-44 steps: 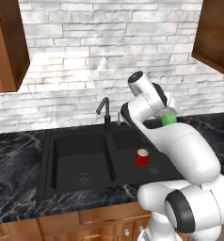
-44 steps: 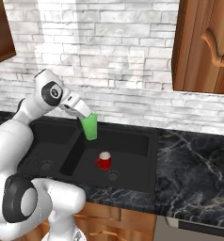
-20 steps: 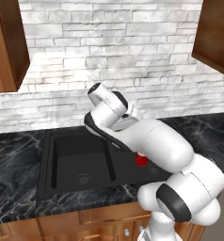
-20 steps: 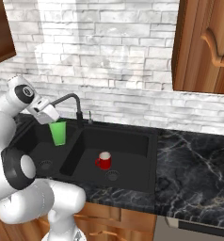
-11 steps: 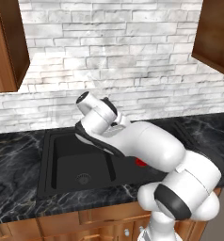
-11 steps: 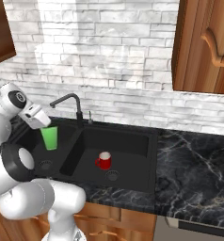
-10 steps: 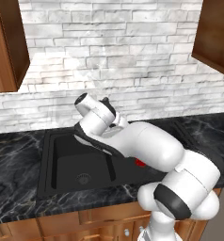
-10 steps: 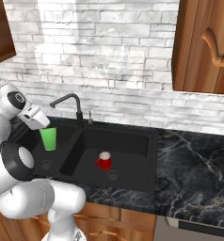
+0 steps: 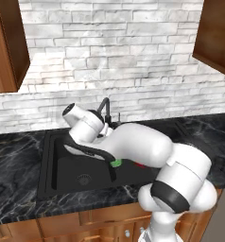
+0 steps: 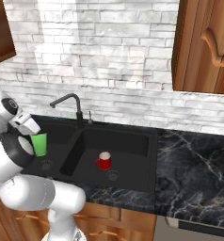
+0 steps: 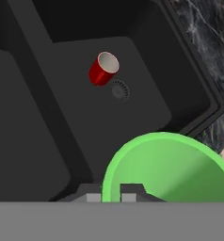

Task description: Move any existing items from the left basin to the right basin for drying. Then move the cup from the counter to the left basin of the sink for washing.

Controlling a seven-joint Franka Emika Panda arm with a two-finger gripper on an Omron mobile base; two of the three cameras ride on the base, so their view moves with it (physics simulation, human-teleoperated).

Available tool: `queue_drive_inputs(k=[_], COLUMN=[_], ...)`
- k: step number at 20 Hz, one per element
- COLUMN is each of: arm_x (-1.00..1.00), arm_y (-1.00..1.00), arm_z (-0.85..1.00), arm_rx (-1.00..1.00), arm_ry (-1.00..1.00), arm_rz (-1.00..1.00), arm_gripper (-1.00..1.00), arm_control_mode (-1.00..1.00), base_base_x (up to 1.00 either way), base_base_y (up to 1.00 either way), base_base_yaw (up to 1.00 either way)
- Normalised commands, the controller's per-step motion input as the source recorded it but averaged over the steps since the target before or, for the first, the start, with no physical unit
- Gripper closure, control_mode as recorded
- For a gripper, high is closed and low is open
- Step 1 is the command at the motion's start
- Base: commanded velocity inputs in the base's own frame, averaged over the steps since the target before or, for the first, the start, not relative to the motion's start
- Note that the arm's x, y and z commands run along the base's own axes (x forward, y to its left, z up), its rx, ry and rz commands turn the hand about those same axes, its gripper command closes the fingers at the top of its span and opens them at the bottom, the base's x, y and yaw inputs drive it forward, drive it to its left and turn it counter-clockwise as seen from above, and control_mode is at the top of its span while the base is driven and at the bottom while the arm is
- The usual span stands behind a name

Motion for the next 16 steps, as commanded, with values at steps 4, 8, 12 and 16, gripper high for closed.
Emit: queue_drive_inputs(k=[4, 8, 12, 16], arm_x=[0.11, 0.14, 0.14, 0.19], arm_y=[0.40, 0.35, 0.28, 0.22], arm_z=[-0.21, -0.20, -0.22, -0.23], arm_rx=[0.01, 0.01, 0.01, 0.02], arm_ry=[0.00, 0.00, -0.01, -0.03], arm_rz=[0.00, 0.00, 0.00, 0.00], arm_gripper=[1.00, 1.00, 1.00, 1.00], arm_control_mode=[-1.00, -1.00, -1.00, -1.00], base_base_x=[0.00, 0.00, 0.00, 0.00], base_base_y=[0.00, 0.00, 0.00, 0.00], base_base_yaw=[0.00, 0.00, 0.00, 0.00])
